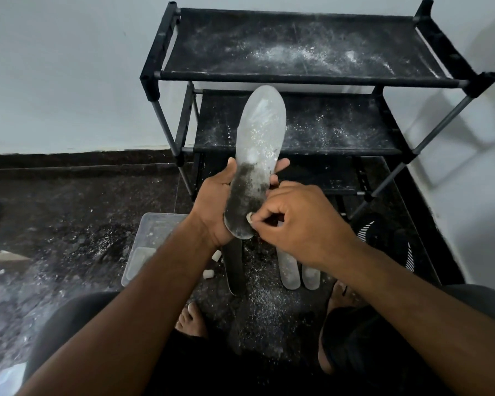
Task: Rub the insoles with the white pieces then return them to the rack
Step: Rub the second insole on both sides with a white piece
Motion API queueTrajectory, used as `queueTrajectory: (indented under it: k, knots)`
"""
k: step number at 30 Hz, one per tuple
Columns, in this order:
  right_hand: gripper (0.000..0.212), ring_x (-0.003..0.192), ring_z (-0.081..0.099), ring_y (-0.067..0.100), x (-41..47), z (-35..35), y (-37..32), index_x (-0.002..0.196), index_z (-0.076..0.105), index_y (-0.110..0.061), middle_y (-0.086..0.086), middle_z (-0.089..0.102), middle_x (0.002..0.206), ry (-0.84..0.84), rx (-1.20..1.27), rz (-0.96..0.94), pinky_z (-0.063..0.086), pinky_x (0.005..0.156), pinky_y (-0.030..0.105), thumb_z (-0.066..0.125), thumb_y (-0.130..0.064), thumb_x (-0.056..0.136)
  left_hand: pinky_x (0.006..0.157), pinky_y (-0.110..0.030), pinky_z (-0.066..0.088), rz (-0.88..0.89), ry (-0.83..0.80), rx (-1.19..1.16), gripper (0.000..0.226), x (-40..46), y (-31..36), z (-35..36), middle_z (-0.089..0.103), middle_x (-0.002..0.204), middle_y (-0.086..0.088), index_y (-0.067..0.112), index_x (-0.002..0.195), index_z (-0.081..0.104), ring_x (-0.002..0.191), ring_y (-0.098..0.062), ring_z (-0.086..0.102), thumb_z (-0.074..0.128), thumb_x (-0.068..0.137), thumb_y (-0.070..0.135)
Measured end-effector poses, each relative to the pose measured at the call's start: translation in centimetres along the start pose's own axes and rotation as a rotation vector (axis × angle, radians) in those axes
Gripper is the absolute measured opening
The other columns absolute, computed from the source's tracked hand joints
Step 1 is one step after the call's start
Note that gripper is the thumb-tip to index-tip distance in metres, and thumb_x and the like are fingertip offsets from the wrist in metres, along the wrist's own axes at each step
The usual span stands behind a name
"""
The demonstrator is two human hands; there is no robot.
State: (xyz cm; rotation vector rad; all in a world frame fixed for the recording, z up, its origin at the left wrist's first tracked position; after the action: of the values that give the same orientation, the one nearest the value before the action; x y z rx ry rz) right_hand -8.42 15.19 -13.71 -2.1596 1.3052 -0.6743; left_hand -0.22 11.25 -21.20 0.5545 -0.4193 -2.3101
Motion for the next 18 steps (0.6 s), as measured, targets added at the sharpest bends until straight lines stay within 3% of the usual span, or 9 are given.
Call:
queueTrajectory:
  k: [3,8,12,15,18]
  knots:
    - [0.005,0.076,0.061,0.0,0.0,0.4,-0.5,0.075,0.078,-0.02,-0.014,0.068,0.073,-0.069,0.044,-0.045,0.054,0.075,0.029,0.078,-0.021,0.08,0.091,-0.032,0.055,-0.007,0.023,-0.015,0.078,0.0,-0.3,0.1,0.059,0.11,-0.01,0.0,0.155,0.039,0.097,-0.019,0.058,0.024,0.108,0.06]
    - [0.003,0.079,0.061,0.003,0.6,0.3,-2.0,0.077,0.078,-0.016,-0.011,0.07,0.078,-0.039,0.109,-0.087,0.047,0.088,0.028,0.078,-0.016,0.08,0.089,-0.033,0.059,0.048,0.079,-0.027,0.07,0.3,-0.4,0.5,0.066,0.132,-0.018,0.001,0.154,0.041,0.103,-0.021,0.065,0.026,0.11,0.054]
    - [0.002,0.079,0.061,0.0,0.0,1.0,-1.0,0.079,0.078,-0.018,-0.013,0.069,0.08,-0.208,0.009,-0.074,0.053,0.079,0.027,0.077,-0.019,0.08,0.086,-0.032,0.057,-0.019,0.05,-0.021,0.077,-0.1,-0.6,0.3,0.064,0.107,-0.012,0.0,0.154,0.041,0.094,-0.02,0.061,0.025,0.108,0.06]
    - [0.004,0.082,0.057,0.002,0.1,0.9,-1.5,0.079,0.078,-0.018,-0.012,0.068,0.078,-0.118,0.004,-0.097,0.051,0.079,0.031,0.077,-0.021,0.081,0.083,-0.034,0.059,-0.01,0.046,-0.04,0.075,0.2,-0.6,0.3,0.07,0.11,-0.016,0.002,0.157,0.036,0.094,-0.021,0.065,0.028,0.108,0.058]
    - [0.006,0.079,0.056,0.003,0.5,0.9,-2.4,0.078,0.077,-0.015,-0.009,0.068,0.078,-0.083,0.018,-0.134,0.049,0.078,0.026,0.076,-0.018,0.082,0.081,-0.033,0.06,0.007,0.047,-0.054,0.074,0.1,-0.4,0.5,0.071,0.111,-0.015,0.003,0.157,0.036,0.092,-0.021,0.066,0.027,0.109,0.058]
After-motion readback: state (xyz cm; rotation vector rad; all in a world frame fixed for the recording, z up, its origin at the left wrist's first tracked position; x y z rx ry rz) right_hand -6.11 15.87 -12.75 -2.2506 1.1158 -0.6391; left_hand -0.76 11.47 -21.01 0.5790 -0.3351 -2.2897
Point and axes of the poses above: each hand's wrist, its own x-axis towards the middle knuckle, its own z-axis out of the palm, y = z × x, the point moved 7 cm from there along x, towards the middle knuckle
